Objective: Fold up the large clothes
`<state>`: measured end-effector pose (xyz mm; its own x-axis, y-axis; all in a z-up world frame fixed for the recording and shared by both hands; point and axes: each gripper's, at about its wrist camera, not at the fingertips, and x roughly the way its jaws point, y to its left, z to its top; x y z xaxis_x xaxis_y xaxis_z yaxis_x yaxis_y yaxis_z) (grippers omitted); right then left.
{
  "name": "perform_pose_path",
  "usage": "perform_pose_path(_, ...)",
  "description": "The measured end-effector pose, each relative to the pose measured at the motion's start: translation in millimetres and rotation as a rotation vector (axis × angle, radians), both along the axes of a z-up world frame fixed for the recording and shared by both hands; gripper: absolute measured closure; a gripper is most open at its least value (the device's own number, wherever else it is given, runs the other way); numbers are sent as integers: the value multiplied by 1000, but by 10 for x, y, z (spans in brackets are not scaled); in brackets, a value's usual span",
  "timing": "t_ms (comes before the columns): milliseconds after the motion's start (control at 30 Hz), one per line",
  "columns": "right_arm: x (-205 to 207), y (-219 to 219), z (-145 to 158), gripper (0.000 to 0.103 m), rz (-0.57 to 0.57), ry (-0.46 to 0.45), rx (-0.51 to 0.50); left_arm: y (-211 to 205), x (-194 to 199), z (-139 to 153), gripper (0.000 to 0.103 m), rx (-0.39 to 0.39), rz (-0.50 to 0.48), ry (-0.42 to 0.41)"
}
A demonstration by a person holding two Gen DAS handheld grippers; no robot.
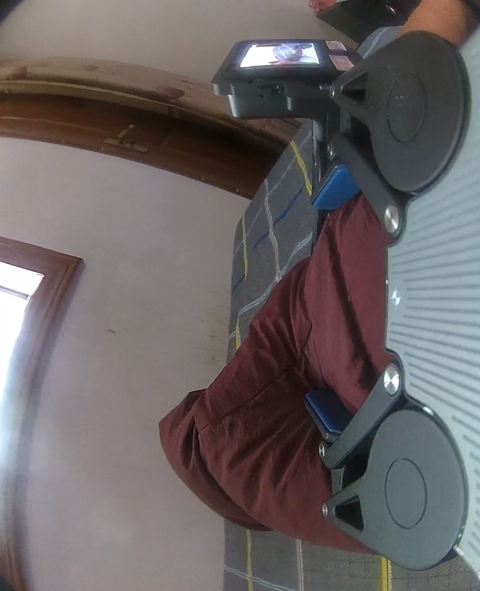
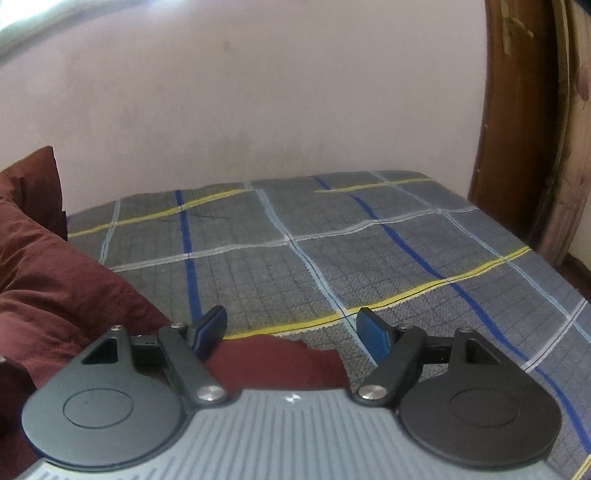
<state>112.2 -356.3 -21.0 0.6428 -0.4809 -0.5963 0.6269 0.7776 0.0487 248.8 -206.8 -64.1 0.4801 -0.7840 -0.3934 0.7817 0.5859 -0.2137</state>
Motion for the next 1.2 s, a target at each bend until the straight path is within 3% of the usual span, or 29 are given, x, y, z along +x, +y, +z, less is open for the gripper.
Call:
perform_pose_path(100, -40, -182, 27, 19, -1, 3, 125, 25, -6, 0, 0, 1, -2, 3)
perform_pose_path(167, -232, -242, 178, 18, -69, -33, 190, 61, -13, 9, 0, -3, -3, 0)
perform_pose_path(233, -460, -93, 422, 18, -98, -88, 137, 72, -8, 8, 0, -15, -4, 1)
perform_pose_path(300, -642, 205, 688, 18, -18, -106, 20, 79, 2, 10, 0, -21, -1, 6)
perform_pose_path(400, -902, 503, 802, 18, 64, -140, -9, 128, -27, -7, 0, -32, 1, 2)
perform_pose_path(500, -1047, 661, 734, 19, 79, -153, -35, 129, -55, -11, 0, -27, 9, -11)
perform_pose_path(533, -1066, 687, 698, 26, 96, -156, -43, 147, -50, -11, 0, -36, 7, -7)
perform_pose_path(700, -1259, 609, 585, 29, 13, -229, 22, 166, -74, -18, 0, -42, 9, -11)
perform_pose_path(933, -1242, 790, 308, 32, 106, -129, -106, 145, -134, 0, 0, -17, 20, -34)
perform_pose_path(1000, -1207, 731, 210, 26, 120, -113, -81, 111, -158, 5, 0, 1, 27, -47)
perform_pose_path(1100, -1201, 535, 35, 3, 106, -117, -9, 49, -173, 4, 0, 35, 32, -58)
perform_pose_path(1200, -1189, 336, -106, 1, 122, -128, 101, -46, -204, -7, 0, 88, 43, -81)
